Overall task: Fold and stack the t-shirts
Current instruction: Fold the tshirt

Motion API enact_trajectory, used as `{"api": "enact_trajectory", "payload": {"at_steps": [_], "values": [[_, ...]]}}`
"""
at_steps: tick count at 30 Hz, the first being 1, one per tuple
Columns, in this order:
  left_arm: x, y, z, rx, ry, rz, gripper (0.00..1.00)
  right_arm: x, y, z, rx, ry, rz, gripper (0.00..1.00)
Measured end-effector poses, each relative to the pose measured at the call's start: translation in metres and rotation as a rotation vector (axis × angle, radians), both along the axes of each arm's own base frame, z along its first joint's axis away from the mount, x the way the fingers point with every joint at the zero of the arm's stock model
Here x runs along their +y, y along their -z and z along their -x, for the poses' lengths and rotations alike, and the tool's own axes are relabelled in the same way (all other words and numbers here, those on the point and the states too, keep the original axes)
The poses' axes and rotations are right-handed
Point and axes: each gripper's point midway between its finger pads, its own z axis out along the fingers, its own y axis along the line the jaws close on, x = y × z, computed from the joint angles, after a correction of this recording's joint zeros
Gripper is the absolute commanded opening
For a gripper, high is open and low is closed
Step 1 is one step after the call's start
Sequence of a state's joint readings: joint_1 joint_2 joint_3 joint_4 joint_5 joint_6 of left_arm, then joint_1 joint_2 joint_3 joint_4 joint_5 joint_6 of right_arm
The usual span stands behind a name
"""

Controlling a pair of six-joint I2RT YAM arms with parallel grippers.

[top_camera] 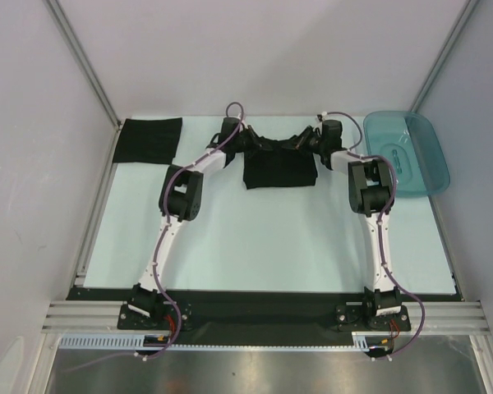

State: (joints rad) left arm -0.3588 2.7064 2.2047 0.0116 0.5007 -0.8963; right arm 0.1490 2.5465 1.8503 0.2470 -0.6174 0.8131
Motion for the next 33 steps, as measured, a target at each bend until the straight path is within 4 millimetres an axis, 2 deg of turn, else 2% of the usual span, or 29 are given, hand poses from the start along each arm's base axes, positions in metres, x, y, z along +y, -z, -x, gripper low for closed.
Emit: {"api": "enact_trajectory", "payload": {"at_steps": [7,17,22,27,33], "values": [[0.011,-0.002,-0.029,0.026,-0.138,0.128,0.00,-0.017,0.003,-0.029,-0.016,0.101,-0.066,0.00],[0.061,0.006,-0.066,0.072,-0.309,0.211,0.00,-0.052,0.005,-0.052,0.027,0.251,-0.091,0.04],[0.075,0.010,-0.076,0.074,-0.352,0.214,0.00,-0.069,0.005,-0.069,0.038,0.331,-0.100,0.06],[0.080,0.012,-0.081,0.077,-0.361,0.206,0.00,-0.090,0.002,-0.095,0.020,0.384,-0.126,0.08],[0.084,0.010,-0.078,0.056,-0.336,0.138,0.11,-0.100,-0.001,-0.101,0.028,0.390,-0.119,0.10]]}}
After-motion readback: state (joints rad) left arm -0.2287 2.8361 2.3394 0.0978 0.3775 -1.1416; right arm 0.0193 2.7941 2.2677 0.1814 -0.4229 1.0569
